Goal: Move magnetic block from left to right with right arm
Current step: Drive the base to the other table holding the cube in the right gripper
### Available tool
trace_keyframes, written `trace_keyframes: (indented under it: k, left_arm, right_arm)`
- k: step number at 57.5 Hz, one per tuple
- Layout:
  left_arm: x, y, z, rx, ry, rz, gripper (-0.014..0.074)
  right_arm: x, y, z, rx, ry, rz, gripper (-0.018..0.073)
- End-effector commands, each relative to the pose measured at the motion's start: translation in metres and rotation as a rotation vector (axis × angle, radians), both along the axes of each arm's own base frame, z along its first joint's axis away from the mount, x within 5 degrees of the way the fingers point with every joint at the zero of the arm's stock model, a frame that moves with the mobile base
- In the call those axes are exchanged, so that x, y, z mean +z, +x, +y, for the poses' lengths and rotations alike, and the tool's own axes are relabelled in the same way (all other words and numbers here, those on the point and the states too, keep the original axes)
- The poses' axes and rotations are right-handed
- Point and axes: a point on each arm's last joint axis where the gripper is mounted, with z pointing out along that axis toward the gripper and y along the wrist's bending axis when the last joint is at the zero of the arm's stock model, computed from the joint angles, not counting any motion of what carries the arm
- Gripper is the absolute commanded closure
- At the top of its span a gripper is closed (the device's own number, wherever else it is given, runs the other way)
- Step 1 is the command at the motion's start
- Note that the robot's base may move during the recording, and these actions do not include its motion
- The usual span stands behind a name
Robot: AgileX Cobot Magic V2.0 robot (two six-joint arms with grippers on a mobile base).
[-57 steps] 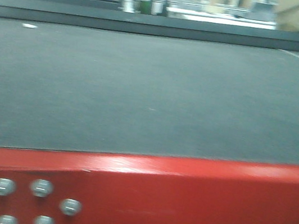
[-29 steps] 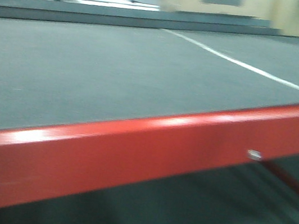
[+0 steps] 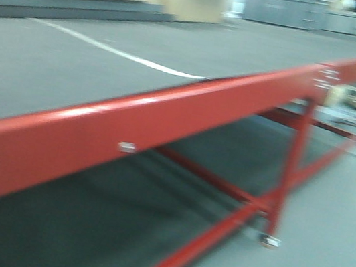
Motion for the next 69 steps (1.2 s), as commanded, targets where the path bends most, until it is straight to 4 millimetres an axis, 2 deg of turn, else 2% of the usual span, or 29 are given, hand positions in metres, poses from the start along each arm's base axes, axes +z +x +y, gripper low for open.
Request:
trace_keyframes:
  k: [1,69]
  left_arm:
    - [0.0054,-0.0014,0.0000,-0.004,-0.008,-0.087,0.0722]
    - [0.0054,-0.0014,0.0000,-0.004,-0.008,-0.087,0.0722]
  right_arm:
    - [0.0174,-0.0011,0.0002,0.000,-0.017,-0.111,0.0263]
    - [0.0174,-0.0011,0.0002,0.000,-0.017,-0.111,0.0263]
